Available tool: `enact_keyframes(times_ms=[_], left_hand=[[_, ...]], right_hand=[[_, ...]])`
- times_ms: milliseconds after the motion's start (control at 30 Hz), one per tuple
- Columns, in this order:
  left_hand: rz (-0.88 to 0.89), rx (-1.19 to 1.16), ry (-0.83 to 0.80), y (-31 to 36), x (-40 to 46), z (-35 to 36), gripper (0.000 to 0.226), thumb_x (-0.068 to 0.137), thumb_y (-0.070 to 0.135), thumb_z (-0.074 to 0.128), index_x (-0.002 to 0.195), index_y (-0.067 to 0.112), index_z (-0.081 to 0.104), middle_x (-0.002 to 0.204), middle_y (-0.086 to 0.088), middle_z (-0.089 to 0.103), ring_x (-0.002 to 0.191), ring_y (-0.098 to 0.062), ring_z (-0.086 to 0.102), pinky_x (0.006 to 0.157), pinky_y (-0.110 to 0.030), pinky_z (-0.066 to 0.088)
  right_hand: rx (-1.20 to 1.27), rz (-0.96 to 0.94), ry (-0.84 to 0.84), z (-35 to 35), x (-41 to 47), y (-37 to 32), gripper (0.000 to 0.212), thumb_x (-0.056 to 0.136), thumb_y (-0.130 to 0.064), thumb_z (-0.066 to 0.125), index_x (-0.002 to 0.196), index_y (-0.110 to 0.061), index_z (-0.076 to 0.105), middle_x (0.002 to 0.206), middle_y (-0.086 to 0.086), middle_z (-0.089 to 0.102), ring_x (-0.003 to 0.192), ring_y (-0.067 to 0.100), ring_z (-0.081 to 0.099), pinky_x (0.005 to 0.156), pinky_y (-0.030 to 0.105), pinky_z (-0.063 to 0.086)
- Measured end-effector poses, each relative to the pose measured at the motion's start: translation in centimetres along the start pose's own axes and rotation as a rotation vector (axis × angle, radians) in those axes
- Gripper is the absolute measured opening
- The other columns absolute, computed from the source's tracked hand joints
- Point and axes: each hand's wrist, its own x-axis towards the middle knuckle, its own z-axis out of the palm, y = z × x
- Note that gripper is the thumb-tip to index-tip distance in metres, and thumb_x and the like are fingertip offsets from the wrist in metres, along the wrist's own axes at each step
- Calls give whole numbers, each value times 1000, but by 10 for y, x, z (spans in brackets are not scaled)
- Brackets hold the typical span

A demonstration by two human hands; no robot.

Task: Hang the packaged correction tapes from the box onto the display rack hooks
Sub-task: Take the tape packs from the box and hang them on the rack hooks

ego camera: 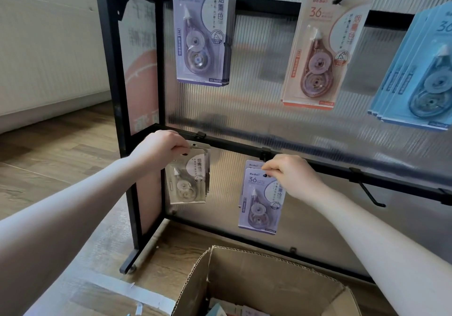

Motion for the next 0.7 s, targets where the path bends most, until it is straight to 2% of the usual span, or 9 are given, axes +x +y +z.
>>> enact_keyframes(times_ms=[233,400,567,700], left_hand=[[52,4,-17,-7,3,5,18,92,16,55,97,13,71,98,2,64,90,-19,59,75,-34,48],[132,-1,40,-14,6,11,14,88,11,59,90,12,73,90,0,64,85,-22,59,70,-40,51],[228,29,102,-18,7,17,11,83,4,65,86,9,73,83,-5,65,80,-27,58,66,-35,48],[222,53,151,-19,6,19,13,87,11,63,95,12,72,92,-4,64,89,-27,57,72,-41,50]], right_hand=[[-48,10,16,10,6,8,24,96,-14,49,110,-13,68,103,5,62,98,25,55,77,31,41],[-117,19,50,14,9,13,24,97,-14,46,101,-10,69,95,7,61,90,26,54,75,37,46],[-67,30,122,13,10,12,22,94,-12,51,105,-16,70,99,3,65,95,25,57,76,36,46],[-92,36,185,14,7,16,22,92,-12,54,107,-16,69,99,4,65,95,25,55,74,34,44]])
